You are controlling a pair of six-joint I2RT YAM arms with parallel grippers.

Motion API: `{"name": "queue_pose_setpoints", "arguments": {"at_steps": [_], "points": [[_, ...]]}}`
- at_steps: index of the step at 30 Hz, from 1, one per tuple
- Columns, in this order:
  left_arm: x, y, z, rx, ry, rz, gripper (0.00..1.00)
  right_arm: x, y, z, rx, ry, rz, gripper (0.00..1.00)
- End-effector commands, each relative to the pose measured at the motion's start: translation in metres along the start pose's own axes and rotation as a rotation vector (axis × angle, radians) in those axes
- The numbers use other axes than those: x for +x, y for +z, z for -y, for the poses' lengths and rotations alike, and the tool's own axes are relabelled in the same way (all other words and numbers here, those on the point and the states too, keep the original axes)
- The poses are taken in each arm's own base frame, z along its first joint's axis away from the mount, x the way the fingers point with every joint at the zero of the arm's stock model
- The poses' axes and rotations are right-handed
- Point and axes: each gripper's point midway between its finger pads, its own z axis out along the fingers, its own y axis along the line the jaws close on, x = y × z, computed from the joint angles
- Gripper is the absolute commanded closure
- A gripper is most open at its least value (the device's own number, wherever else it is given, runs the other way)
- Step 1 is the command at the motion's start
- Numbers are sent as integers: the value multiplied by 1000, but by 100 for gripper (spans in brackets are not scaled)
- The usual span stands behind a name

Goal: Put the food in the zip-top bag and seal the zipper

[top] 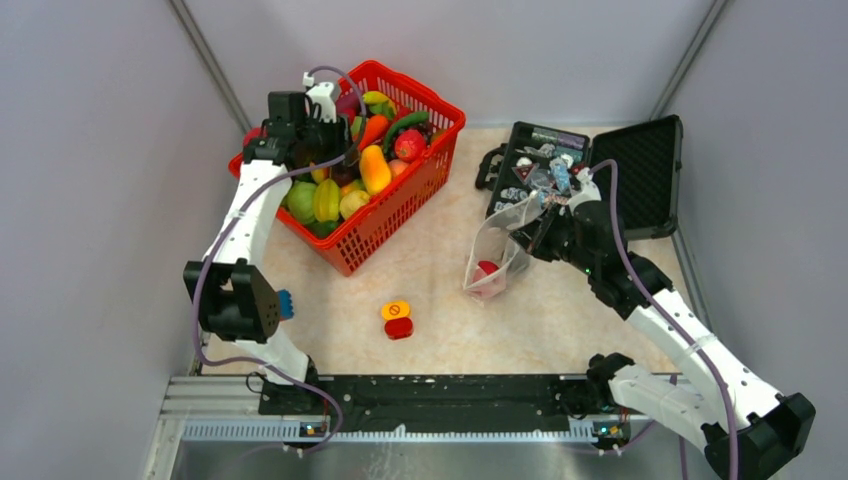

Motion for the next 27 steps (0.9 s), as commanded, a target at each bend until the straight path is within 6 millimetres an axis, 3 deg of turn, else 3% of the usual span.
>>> {"name": "queue_pose_setpoints", "arguments": {"at_steps": [1,6,21,27], "points": [[-15,-5,-6,-10,14,37,54,-8,-1,-9,-36,-1,26,100],[-13,-5,-5,9,8,21,56,-8,-1,-9,-39,1,26,100],[-8,-16,2,29,7,23,99,-7,0,-11,-49,4,25,100],[-21,-33,6,10,27,124,100,-8,0,-12,-52,5,23,100]]}}
